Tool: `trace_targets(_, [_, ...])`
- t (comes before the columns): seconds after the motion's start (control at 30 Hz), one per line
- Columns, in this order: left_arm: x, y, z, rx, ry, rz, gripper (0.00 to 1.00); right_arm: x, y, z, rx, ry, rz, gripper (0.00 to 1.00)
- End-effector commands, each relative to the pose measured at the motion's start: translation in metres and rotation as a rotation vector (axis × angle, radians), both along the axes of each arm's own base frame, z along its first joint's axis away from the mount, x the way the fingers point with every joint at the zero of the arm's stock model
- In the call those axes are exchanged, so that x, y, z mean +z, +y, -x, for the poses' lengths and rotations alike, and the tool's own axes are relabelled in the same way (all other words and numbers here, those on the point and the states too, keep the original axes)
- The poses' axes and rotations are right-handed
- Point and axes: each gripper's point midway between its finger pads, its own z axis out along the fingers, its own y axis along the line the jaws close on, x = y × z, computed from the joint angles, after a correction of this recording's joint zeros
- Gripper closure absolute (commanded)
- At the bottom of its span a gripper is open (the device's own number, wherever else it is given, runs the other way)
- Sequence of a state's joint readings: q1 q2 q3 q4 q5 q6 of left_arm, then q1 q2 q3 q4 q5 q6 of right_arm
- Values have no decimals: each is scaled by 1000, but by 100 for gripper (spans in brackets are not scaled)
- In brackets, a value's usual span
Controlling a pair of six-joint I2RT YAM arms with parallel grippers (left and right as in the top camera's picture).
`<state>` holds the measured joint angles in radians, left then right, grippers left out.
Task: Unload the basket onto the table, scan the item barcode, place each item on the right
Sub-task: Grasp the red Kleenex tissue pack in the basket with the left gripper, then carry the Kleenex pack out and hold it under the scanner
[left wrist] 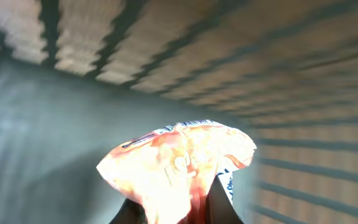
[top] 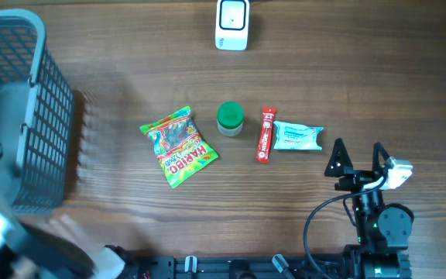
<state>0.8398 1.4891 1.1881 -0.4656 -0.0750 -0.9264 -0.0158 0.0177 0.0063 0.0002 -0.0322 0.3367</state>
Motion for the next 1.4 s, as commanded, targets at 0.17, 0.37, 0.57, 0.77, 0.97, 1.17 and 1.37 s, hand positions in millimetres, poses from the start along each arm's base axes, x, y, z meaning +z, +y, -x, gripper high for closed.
trace_targets(0.17, [199,-137,-17,-489,-512,-171,96,1,0,0,-5,-4,-7,0])
trace_targets(0.37, [166,-301,-50,-1006,-430,52,96,1,0,0,-5,-4,-7,0])
trace_targets(0.57, [101,-443,-80,-1331,-170,-17,96,1,0,0,-5,-4,-7,0])
trace_targets(0.77, [-2,-588,-73,-1634,65,-63,96,1,0,0,-5,-4,-7,0])
trace_targets(0.97, [-88,-645,-39,-1783,276,-35,96,1,0,0,-5,-4,-7,0])
trace_targets(1.17, [-142,-677,-2,-1906,401,69,96,1,0,0,-5,-4,-7,0])
trace_targets(1.37, [-152,-690,18,-1961,436,102,96,1,0,0,-5,-3,-6,0])
